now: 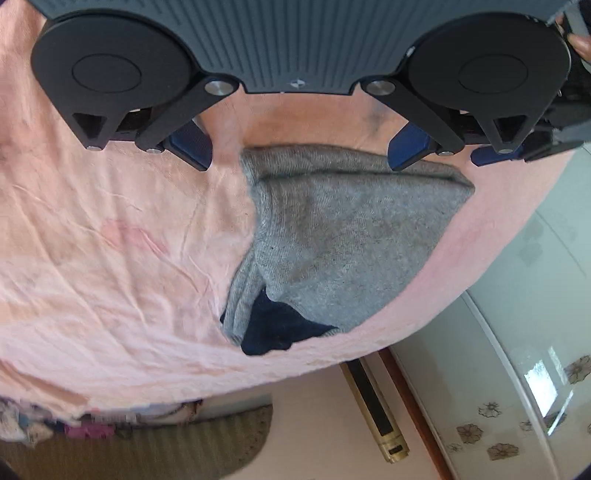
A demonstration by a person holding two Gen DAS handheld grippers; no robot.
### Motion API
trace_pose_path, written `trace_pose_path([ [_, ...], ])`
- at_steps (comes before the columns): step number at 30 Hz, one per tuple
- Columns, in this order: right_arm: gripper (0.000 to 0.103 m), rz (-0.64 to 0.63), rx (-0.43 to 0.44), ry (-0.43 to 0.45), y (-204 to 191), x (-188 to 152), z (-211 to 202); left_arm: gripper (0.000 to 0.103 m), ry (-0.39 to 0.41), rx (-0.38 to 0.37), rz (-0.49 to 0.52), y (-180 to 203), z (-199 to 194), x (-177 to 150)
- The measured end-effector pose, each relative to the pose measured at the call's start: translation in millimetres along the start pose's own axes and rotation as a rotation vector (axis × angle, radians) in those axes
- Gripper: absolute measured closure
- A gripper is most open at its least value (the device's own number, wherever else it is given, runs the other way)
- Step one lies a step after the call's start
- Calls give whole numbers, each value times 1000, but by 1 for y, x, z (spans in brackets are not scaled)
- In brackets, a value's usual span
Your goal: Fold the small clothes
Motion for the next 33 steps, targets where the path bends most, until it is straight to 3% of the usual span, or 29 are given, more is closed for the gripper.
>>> trace_pose_path([
  [4,0,-103,-153,-25,-14,-12,5,3,-4,94,3,1,2,-3],
  [8,0,-187,-288,-12,-18,-18,17,0,-12,133,25,3,3,-6],
  [18,0,-106,-354,38,-17,-25,12,0,-5,145,5,4,2,-6],
  [33,0,-113,-357,40,-19,-26,12,0,-3,145,10,4,-1,-8],
])
Point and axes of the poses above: each gripper's, at about its wrist camera, not at the fingertips, and z roughly the way its jaws point, y to its right, x to its top, the point moved 6 cm from there along z, roughly the way its jaws point, and after that the axes turned 2 degrees about -y, right-handed, at the moved point
